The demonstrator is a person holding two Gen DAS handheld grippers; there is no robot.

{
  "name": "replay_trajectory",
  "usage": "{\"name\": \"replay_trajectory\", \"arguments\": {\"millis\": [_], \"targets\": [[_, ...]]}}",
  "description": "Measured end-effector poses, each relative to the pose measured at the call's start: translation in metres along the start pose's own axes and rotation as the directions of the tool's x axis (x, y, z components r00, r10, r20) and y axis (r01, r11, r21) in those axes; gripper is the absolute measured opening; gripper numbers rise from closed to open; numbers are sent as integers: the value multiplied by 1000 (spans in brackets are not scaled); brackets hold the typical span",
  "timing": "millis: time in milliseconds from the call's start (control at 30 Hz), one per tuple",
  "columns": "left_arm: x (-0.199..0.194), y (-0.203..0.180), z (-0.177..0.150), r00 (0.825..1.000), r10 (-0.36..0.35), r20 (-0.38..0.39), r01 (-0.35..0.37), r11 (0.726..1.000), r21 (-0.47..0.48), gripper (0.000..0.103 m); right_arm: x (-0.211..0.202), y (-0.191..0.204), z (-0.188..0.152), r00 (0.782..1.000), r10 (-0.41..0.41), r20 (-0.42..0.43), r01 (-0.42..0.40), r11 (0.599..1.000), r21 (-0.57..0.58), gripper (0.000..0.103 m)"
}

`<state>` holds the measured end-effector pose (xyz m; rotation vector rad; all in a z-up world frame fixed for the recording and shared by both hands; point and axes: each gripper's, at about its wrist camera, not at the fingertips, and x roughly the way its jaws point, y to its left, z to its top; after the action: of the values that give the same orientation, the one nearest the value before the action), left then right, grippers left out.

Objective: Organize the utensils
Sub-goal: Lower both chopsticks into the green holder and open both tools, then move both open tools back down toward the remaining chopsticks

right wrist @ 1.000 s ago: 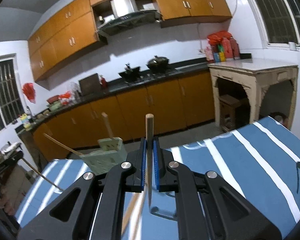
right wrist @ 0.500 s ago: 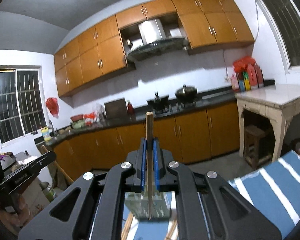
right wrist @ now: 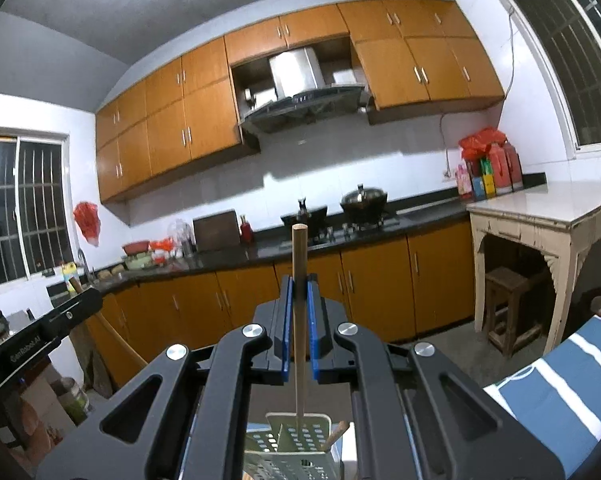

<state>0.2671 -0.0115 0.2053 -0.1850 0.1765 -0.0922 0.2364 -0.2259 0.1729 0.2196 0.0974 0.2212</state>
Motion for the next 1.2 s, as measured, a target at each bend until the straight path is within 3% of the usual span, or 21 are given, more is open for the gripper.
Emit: {"name": "replay_trajectory", "arguments": {"millis": [467, 533, 567, 600, 633, 967, 1200], "targets": [[21, 25, -34, 995, 11, -98, -14, 999, -29, 8, 22, -5, -21, 989, 1, -146, 5, 999, 39, 10], [21, 27, -35, 994, 14, -108, -17, 999, -33, 10, 20, -5, -20, 989, -5, -145, 11, 999, 35, 20], [20, 27, -35, 994, 17, -109, -20, 999, -32, 12, 16, -6, -19, 990, -12, -138, 17, 999, 33, 33], [19, 28, -34, 994, 20, -109, -24, 999, -32, 15, 13, -7, -18, 991, -17, -130, 21, 999, 32, 40], [17, 28, -34, 994, 23, -107, -26, 999, -31, 16, 11, -7, -17, 992, -19, -124, 23, 999, 31, 40], [-25, 34, -29, 995, 47, -89, -50, 998, -26, 27, -25, -18, -11, 991, -56, -121, 58, 998, 11, 43], [-70, 56, -60, 987, 88, -133, -90, 996, -9, 31, -53, -44, -48, 968, -120, -221, 123, 992, 1, 43]]}}
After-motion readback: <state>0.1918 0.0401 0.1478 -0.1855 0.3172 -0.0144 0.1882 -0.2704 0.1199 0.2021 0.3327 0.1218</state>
